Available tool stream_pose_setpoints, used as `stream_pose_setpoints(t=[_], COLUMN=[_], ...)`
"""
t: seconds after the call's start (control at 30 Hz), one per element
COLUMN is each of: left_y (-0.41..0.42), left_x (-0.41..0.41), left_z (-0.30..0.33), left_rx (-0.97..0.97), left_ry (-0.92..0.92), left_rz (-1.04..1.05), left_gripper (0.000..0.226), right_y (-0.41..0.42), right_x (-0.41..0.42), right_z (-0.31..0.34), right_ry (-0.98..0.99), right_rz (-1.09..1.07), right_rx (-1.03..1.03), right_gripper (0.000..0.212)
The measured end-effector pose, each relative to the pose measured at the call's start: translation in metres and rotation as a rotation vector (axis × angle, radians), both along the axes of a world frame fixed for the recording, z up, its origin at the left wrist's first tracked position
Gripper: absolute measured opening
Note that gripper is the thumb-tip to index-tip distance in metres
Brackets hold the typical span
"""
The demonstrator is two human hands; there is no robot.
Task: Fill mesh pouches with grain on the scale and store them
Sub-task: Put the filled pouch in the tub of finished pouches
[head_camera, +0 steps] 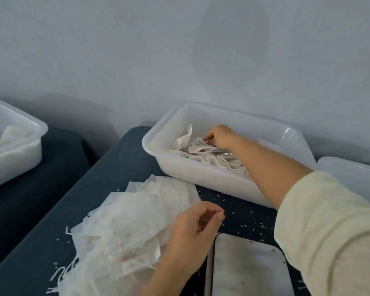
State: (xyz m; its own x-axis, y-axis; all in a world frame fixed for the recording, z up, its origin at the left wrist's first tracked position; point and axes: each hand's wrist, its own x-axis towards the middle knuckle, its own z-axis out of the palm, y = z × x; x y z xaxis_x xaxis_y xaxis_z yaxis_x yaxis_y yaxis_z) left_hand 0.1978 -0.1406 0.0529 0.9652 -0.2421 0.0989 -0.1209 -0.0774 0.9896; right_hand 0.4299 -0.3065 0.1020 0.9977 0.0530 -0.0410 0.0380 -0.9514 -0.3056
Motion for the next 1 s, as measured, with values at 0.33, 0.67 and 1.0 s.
stream_pose_setpoints(t=[0.33, 0.67, 1.0], left_y=[0.001, 0.076, 0.114], left_x=[-0.005, -0.023, -0.022], left_z=[0.007, 0.015, 0.012], left_rx=[0.369, 0.896, 1.072], left_ry=[-0.313, -0.411, -0.24], left_rz=[-0.022, 0.401, 0.208], left_gripper=[0.015, 0.031, 0.022], right_y=[0.0, 0.003, 0.009], right_x=[-0.09, -0.256, -0.321], right_z=[0.071, 0.073, 0.064], right_ry=[-0.137, -0.15, -0.099], right_rz=[0.167, 0.283, 0.307], right_rx=[0.062, 0.213, 0.303], right_gripper=[0.031, 0.021, 0.03])
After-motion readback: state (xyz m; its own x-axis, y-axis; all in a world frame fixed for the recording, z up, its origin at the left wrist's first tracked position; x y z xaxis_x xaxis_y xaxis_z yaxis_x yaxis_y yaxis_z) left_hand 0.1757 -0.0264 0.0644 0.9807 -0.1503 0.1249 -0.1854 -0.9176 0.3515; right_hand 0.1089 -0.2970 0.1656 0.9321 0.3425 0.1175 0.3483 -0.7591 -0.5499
